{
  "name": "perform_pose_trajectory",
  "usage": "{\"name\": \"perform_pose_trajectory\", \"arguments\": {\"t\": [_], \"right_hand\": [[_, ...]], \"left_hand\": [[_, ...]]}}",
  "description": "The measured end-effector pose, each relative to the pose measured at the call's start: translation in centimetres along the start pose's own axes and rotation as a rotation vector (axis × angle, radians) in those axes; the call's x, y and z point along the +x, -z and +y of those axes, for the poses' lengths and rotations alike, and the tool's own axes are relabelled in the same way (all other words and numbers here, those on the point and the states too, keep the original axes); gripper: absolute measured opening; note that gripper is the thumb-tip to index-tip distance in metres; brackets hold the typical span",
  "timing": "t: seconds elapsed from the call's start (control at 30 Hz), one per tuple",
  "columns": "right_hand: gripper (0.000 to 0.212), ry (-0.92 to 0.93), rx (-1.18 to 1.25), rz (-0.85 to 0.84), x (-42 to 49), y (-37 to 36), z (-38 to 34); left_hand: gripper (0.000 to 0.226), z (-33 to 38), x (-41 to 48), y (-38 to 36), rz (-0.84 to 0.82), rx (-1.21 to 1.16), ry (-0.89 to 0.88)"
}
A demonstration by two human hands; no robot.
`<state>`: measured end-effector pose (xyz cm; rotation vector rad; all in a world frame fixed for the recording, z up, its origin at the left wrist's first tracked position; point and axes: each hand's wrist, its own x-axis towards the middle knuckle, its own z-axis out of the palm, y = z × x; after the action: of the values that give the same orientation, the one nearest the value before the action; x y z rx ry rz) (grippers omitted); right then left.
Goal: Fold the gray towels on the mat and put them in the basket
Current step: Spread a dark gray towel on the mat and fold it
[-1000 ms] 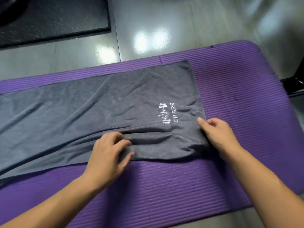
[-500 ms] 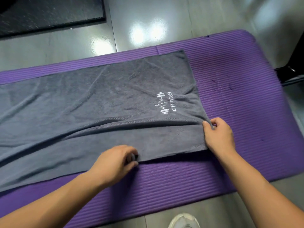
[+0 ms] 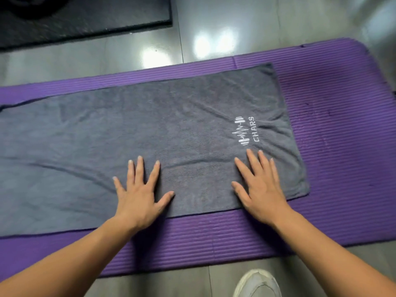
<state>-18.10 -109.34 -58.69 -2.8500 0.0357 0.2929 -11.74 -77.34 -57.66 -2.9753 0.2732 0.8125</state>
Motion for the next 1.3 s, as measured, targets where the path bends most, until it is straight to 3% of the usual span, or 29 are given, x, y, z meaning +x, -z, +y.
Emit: {"name": "perform_pose_trajectory", "arguments": {"t": [0.13, 0.33, 0.5, 0.63, 0.7, 0.83, 0.9, 1.0, 1.17, 1.23, 1.3], "right_hand": [[0.074, -0.018, -0.222, -0.097, -0.4, -1.0, 1.7], [0.081, -0.076, -0.233, -0.161, -1.1, 0.0, 2.1], [0.070, 0.258, -0.118, -0.241, 1.2, 1.6, -6.2], [0.112, 0.420, 0.061, -0.547, 4.6, 4.6, -14.2], [0.123, 0.502, 0.077, -0.641, 7.1, 6.6, -17.6], [0.134, 0.636, -0.137, -0.677, 12.0, 7.7, -24.9], [0.120, 0.665, -0.221, -0.659, 14.7, 6.1, -29.9], [0.070, 0.689, -0.254, -0.566, 19.1, 2.0, -38.7], [0.057, 0.572, -0.239, -0.437, 22.8, -4.1, -49.5], [0.040, 0.486, -0.303, -0.280, 23.1, -5.2, -52.4], [0.026, 0.368, -0.205, -0.163, 24.2, -5.4, -55.9]], "left_hand": [[0.106, 0.5, -0.3, 0.0, -0.037, -0.010, 0.012], [0.121, -1.2, 2.0, 5.6, -0.169, -0.111, 0.050], [0.077, -10.4, 5.8, 16.0, -0.168, -0.041, 0.055], [0.043, -19.4, 3.2, 21.2, -0.181, 0.009, 0.131], [0.039, -24.7, 1.7, 21.1, -0.146, -0.075, 0.211], [0.049, -35.2, -2.2, 15.7, -0.093, -0.220, 0.421], [0.060, -40.0, -4.5, 11.5, -0.110, -0.274, 0.533], [0.060, -45.5, -7.2, 6.2, -0.149, -0.321, 0.603], [0.044, -48.8, -8.6, 1.2, -0.086, -0.377, 0.464], [0.042, -49.7, -8.6, 0.1, -0.022, -0.487, 0.442], [0.041, -50.7, -8.5, -0.4, -0.006, -0.609, 0.414]]}}
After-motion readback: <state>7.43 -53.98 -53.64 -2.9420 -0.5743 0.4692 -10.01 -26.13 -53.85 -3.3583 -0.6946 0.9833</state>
